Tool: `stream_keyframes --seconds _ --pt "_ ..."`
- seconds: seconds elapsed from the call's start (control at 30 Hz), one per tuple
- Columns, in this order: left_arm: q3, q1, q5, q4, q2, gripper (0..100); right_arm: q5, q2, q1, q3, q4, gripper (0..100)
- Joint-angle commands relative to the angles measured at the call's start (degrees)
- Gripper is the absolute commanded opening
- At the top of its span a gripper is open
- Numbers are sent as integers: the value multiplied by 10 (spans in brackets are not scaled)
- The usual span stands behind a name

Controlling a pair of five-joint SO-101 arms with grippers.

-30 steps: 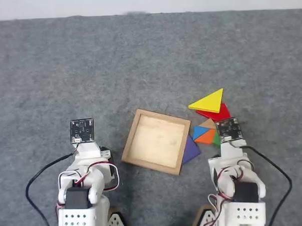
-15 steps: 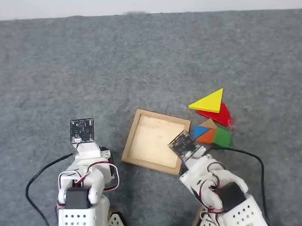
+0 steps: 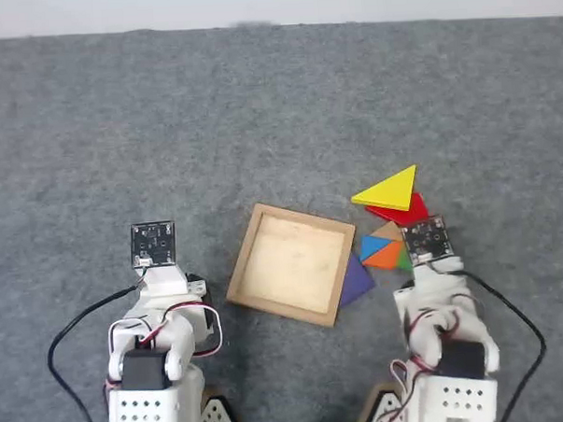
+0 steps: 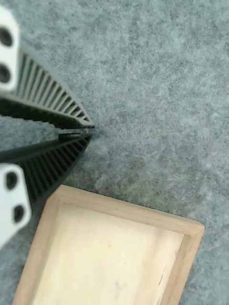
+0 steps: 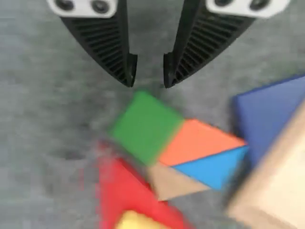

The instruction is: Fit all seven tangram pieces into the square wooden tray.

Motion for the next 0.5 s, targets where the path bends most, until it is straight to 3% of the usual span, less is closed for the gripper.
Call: stream_keyframes --seconds 0.0,0.27,0.47 --pt "-7 -4 -6 1 -11 14 46 -10 36 -47 -21 107" --pt "-7 -4 -6 1 -11 14 45 21 29 -148 13 109" --pt "-7 -4 -6 1 -11 14 41 234 25 -307 1 110"
